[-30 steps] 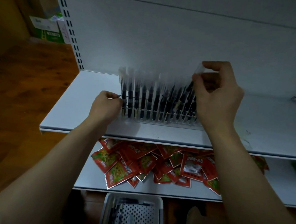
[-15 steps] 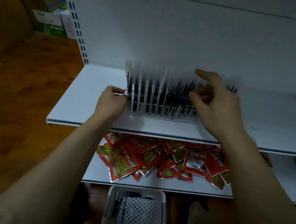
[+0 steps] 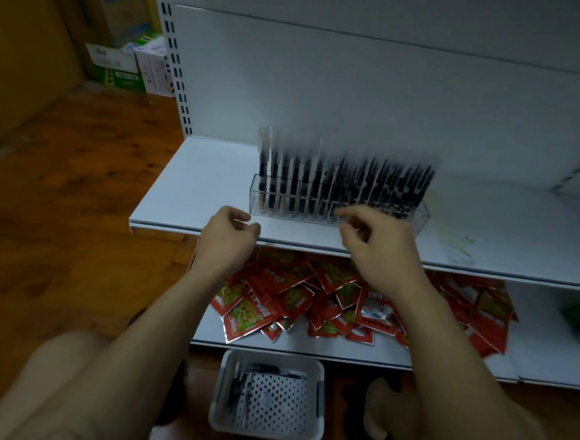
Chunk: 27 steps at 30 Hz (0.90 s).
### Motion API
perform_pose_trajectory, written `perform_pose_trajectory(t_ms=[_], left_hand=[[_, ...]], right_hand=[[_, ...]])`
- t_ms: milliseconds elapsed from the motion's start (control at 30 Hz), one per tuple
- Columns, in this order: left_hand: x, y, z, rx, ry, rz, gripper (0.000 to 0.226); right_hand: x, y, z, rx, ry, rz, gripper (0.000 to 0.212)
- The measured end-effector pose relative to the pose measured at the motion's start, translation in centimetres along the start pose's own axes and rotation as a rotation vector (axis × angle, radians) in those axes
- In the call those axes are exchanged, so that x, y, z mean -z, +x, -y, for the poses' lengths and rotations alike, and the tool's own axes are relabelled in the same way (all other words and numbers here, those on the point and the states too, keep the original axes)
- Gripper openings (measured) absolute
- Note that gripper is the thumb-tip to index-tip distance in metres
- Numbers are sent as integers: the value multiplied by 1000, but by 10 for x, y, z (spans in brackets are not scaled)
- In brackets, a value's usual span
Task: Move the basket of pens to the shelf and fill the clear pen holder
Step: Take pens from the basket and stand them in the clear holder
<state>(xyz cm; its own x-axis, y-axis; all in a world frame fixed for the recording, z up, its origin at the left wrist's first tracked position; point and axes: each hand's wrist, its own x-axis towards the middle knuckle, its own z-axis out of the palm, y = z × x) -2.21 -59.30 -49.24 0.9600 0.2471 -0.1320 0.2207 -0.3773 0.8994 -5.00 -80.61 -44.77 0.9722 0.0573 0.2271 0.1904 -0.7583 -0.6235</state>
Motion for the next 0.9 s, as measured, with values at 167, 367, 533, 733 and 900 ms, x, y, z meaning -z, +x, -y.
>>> perform_pose_trajectory(t_ms=[167,367,533,733,900], left_hand=[[-3,-30,40,-56,274,146,11],[-2,-39,120,121,654,419,28],[-11,-49,216,443,562,395,26],[-40,-57,270,578,576,554,25],[-49,-32,288,704,395,462,32]], right_hand=[[-45,-28,-2,-51,-127,345,27],[-125,-55,-36,-115,-235,834,37],[-187,-76,-77,-251,-344,1037,44],[-278,-124,-112,-430,-231,1152,38],[-347,-146,-120,-492,-245,1305,40]])
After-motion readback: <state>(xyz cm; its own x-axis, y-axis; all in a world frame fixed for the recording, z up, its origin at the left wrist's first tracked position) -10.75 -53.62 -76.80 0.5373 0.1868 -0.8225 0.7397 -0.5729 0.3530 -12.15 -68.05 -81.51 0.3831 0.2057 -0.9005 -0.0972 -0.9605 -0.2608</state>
